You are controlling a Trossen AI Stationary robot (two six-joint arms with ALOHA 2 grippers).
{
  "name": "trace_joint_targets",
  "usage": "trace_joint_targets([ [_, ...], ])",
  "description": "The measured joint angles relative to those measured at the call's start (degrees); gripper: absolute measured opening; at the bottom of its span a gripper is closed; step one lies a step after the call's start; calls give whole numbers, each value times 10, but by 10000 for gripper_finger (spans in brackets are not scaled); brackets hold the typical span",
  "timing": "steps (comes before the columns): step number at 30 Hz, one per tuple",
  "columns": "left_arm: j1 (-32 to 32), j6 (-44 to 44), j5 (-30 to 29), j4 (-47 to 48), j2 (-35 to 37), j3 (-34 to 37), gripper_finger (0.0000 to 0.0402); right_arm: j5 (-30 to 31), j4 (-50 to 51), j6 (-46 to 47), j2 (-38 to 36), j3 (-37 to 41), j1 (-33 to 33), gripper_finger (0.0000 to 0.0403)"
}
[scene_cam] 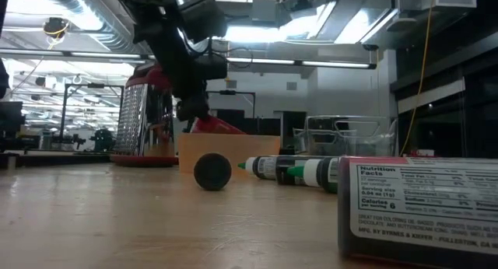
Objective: Pick & Place Food Item
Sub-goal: Put the red popcorn bag into the orange bin, then put the purple food coloring into the transparent bin
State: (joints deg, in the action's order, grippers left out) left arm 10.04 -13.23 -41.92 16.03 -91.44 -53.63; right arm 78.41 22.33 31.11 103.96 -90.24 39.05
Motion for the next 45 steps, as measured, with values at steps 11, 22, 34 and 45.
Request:
trace_joint_targets([
  [11, -5, 0, 101, -51, 0, 0, 120, -24, 0, 1, 0, 0, 0, 245],
  [22, -25, -4, 214, -150, 48, -1, 223, -30, 2, -3, 0, 0, 0, 245],
  [34, -135, 3, 427, -132, 130, 92, 206, -118, -2, -14, 0, 0, -2, 245],
  [45, -284, -164, 265, -127, 122, 141, 212, -158, -3, -13, 0, 0, -20, 245],
])
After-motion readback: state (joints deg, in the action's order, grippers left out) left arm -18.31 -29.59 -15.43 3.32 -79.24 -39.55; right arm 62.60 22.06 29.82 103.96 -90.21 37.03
